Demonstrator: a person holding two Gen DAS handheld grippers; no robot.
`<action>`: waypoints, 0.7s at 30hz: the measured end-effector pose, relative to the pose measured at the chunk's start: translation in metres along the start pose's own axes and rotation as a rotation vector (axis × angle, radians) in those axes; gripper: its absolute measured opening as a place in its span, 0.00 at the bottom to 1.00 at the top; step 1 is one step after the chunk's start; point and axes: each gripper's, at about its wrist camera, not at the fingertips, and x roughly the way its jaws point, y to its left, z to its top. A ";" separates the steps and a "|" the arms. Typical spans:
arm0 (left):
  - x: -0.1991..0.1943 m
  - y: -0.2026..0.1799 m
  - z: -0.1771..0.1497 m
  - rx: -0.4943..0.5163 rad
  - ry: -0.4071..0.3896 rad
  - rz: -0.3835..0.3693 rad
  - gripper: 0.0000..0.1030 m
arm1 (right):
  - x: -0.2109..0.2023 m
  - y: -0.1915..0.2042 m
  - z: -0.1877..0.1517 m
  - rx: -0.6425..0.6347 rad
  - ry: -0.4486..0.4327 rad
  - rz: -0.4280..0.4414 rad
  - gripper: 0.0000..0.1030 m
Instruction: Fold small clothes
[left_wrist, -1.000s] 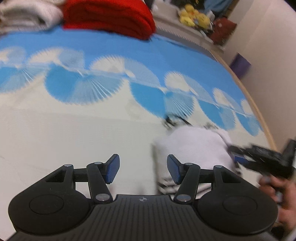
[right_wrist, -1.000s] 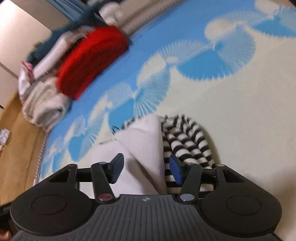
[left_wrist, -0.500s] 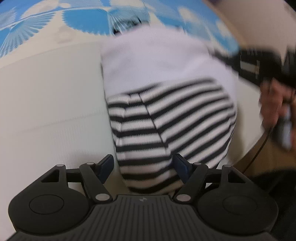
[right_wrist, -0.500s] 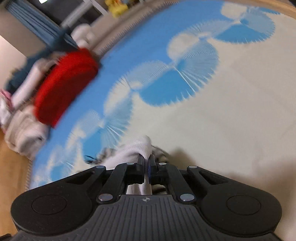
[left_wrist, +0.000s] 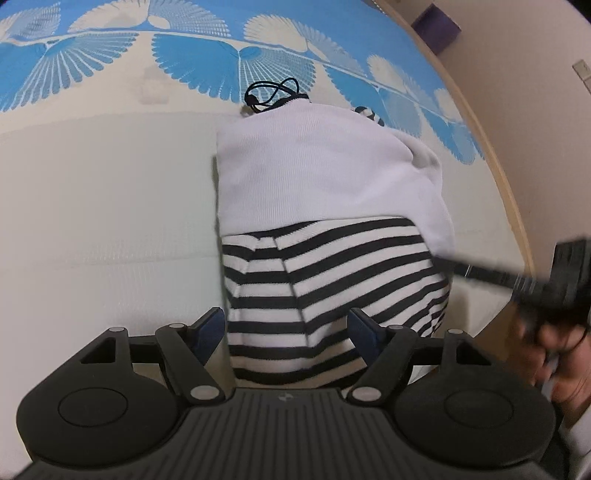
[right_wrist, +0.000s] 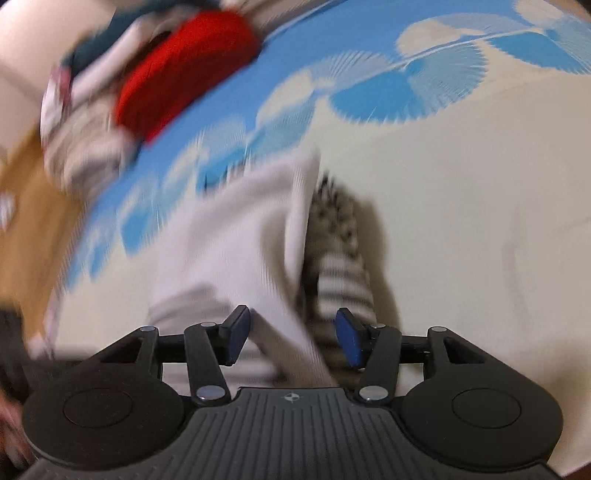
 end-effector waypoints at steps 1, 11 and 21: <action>0.002 -0.003 -0.001 -0.004 0.005 -0.007 0.76 | 0.001 0.002 -0.006 -0.026 0.023 -0.006 0.37; 0.036 -0.030 -0.021 0.202 0.124 0.125 0.81 | -0.028 -0.015 -0.019 -0.027 0.040 -0.053 0.03; -0.004 0.005 0.019 -0.008 0.018 -0.026 0.83 | -0.020 -0.006 -0.008 -0.022 -0.055 -0.095 0.39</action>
